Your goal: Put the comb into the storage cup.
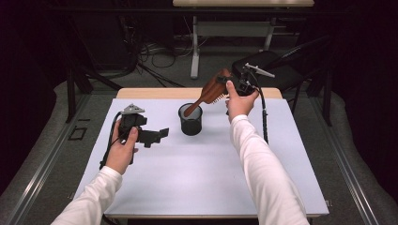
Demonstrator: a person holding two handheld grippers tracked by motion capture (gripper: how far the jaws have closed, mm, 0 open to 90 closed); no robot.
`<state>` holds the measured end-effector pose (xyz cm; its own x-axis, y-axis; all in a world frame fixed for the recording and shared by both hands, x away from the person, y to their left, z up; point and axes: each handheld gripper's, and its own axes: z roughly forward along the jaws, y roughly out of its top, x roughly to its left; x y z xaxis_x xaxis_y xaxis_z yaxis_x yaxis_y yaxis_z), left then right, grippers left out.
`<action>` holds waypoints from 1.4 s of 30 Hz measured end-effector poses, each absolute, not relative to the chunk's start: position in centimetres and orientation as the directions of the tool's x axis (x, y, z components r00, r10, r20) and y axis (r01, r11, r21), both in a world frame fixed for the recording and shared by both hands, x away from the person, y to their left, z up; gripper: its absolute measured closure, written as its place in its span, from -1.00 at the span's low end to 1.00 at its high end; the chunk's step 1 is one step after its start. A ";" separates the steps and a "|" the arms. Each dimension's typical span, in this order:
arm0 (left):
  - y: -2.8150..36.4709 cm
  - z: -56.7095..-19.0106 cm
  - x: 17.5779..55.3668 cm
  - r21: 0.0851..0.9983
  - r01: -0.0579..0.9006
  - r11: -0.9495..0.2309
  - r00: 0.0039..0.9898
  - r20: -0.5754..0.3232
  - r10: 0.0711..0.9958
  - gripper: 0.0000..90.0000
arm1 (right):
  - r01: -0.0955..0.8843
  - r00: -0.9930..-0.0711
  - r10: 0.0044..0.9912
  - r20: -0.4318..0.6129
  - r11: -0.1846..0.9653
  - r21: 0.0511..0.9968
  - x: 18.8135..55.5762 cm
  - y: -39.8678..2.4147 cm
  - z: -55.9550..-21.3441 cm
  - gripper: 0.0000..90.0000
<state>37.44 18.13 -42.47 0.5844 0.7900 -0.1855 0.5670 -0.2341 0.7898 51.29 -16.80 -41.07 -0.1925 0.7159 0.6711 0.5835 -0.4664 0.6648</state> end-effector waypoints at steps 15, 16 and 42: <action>18.4 -42.9 37.5 0.787 0.571 -0.231 0.582 -0.190 0.791 -0.99 | 0.586 -0.195 0.733 0.651 -0.446 0.677 51.4 -16.0 -41.7 0.09; 18.5 -42.9 37.5 0.787 0.571 -0.232 0.582 -0.189 0.791 -0.99 | 0.588 -0.195 0.733 0.652 -0.444 0.676 51.4 -16.0 -41.7 0.09; 18.8 -43.4 37.3 0.785 0.578 -0.221 0.575 -0.200 0.794 -0.99 | 0.605 -0.205 0.767 0.608 -0.389 0.695 51.3 -14.8 -42.7 0.09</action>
